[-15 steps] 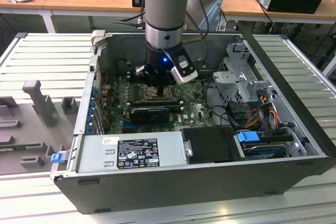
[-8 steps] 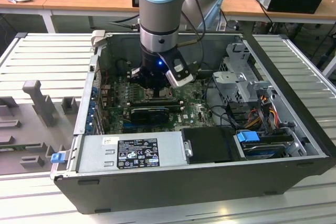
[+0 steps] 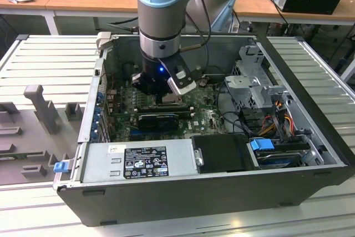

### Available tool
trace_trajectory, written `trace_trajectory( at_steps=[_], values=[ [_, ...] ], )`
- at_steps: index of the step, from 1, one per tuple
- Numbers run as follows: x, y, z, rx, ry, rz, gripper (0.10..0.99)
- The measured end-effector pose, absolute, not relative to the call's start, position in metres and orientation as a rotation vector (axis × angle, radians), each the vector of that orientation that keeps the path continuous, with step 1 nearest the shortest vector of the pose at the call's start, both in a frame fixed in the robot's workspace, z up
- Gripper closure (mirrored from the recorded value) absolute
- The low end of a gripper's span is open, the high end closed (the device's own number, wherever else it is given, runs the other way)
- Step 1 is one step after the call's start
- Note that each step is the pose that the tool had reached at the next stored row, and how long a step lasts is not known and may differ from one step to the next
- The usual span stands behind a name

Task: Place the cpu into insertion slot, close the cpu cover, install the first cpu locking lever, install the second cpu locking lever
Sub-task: 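Install the second cpu locking lever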

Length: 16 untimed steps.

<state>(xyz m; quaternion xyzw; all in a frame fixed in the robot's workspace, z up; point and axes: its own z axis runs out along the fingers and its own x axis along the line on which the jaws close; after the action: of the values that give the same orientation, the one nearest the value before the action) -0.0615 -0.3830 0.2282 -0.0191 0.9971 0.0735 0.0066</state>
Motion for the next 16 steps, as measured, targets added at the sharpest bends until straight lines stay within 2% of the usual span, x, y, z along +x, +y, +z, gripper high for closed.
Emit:
trace_trajectory(
  at_steps=[5,16],
  values=[
    [-0.062,-0.383,0.216,-0.075,3.119,0.239,0.98],
    [-0.077,-0.391,0.211,-0.096,3.108,0.342,0.98]
  ],
)
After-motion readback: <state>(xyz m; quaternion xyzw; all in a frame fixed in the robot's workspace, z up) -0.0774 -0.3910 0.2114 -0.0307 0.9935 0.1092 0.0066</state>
